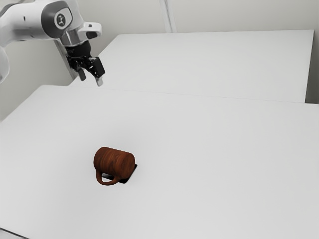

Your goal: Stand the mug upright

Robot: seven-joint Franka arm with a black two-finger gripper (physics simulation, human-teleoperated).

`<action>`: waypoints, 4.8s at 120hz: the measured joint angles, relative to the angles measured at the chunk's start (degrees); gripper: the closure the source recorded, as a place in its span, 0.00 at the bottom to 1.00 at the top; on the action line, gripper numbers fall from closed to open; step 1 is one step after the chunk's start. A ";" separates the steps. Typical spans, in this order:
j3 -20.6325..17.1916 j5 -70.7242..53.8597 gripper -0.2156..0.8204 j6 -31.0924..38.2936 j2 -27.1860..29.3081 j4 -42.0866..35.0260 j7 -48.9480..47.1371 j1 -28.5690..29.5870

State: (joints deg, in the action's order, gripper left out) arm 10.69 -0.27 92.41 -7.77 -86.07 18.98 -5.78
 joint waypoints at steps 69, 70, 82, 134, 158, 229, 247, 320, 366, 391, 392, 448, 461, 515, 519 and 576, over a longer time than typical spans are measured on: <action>11.95 25.28 0.23 -3.49 6.25 -23.07 2.75 2.95; 12.03 25.71 0.23 -3.67 6.02 -23.16 2.88 3.22; 13.40 30.07 0.22 -5.67 3.04 -23.59 4.70 4.26; 13.74 37.97 0.23 -6.51 -3.86 -26.50 12.78 5.80; 13.74 39.82 0.23 -5.50 -7.52 -24.51 15.98 7.55; 12.92 46.10 0.24 -9.25 -9.58 -29.47 21.08 5.93; 12.65 46.69 0.39 -9.96 -8.92 -29.77 21.21 4.74; 11.52 46.92 0.90 -10.36 -7.58 -29.52 20.86 1.93; 10.17 40.16 0.96 -3.42 3.94 -30.73 19.74 -1.17; 4.68 23.66 0.96 8.14 11.54 -35.17 16.41 -2.50; 4.42 22.83 0.96 8.50 11.64 -35.23 16.21 -2.68; -6.67 -7.14 0.97 14.94 8.84 -33.51 -0.85 -9.62; -6.88 -8.35 0.97 14.97 5.64 -31.05 -4.14 -10.25; -7.01 -7.65 0.97 10.36 -3.18 -22.90 -13.36 -10.91; -7.02 -7.53 0.97 10.07 -3.60 -22.71 -13.84 -10.95; -7.02 -5.65 0.96 9.46 -7.92 -19.69 -18.39 -10.66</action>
State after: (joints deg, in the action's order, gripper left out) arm 3.67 -5.92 101.88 -15.69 -105.75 0.58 -16.44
